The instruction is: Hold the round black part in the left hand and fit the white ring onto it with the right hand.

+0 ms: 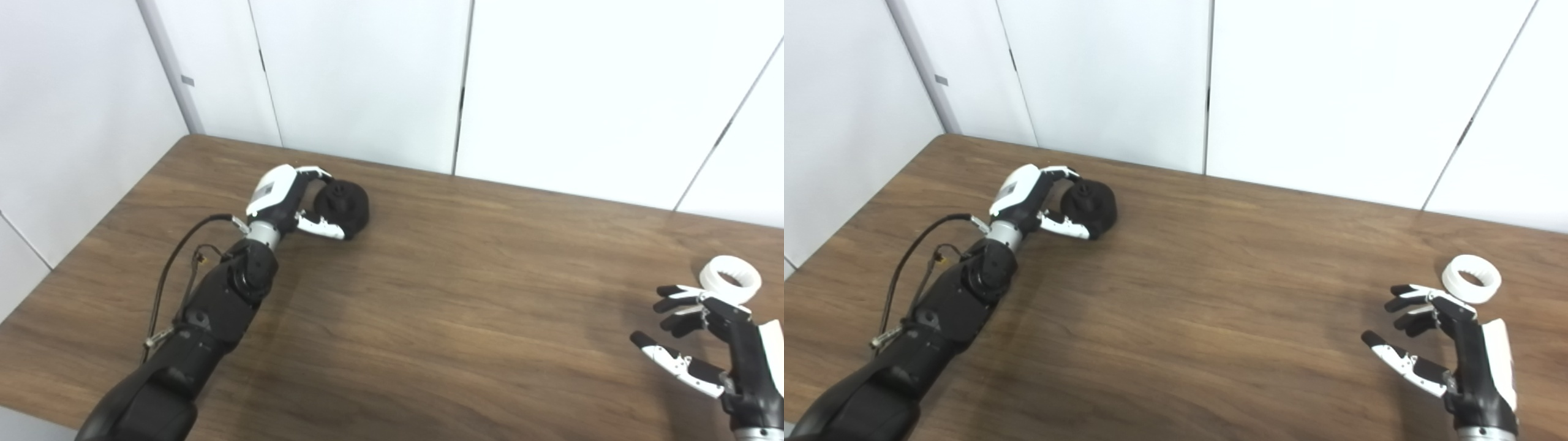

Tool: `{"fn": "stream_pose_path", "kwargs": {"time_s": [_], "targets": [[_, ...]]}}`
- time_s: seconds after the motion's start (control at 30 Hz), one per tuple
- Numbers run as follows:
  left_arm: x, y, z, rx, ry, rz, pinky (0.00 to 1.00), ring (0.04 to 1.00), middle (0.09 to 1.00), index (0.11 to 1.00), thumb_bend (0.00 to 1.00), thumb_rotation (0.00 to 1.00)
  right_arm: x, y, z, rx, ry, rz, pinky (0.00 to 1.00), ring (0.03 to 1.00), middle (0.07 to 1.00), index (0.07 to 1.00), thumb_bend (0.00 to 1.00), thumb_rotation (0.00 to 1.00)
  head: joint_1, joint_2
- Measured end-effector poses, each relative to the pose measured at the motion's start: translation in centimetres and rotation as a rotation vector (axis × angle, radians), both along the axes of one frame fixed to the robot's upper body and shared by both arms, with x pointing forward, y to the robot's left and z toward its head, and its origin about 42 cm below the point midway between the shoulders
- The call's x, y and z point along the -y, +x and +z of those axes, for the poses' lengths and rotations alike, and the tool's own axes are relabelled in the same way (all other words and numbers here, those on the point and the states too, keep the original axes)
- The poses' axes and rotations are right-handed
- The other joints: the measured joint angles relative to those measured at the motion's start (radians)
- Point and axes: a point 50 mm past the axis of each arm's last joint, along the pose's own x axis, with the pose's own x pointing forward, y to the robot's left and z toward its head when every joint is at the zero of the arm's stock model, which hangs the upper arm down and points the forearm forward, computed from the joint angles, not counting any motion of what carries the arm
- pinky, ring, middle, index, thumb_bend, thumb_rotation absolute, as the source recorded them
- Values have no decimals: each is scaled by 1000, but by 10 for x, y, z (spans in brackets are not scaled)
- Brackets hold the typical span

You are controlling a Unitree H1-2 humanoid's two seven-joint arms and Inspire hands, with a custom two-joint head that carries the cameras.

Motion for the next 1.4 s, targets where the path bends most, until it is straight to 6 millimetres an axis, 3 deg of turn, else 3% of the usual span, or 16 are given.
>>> {"fn": "stream_pose_path", "kwargs": {"time_s": [0.9, 1.13, 1.3, 1.4], "targets": [[105, -64, -6, -87, -60, -534, 961, 989, 928, 481, 524, 70, -2, 4, 4, 14, -9, 0, 407, 465, 669, 493, 504, 0, -14, 9], [145, -87, -13, -110, -99, -655, 921, 984, 923, 481, 523, 72, -2, 4, 4, 15, -10, 0, 406, 465, 670, 493, 504, 0, -11, 12], [158, -96, -12, -112, -80, -714, 951, 988, 928, 483, 522, 73, -2, 4, 4, 15, -10, 0, 402, 465, 664, 493, 505, 0, -15, 18], [164, -101, -15, -120, -93, -729, 916, 977, 923, 482, 522, 74, -2, 4, 4, 16, -10, 0, 395, 465, 659, 492, 505, 0, -26, 25]]}}
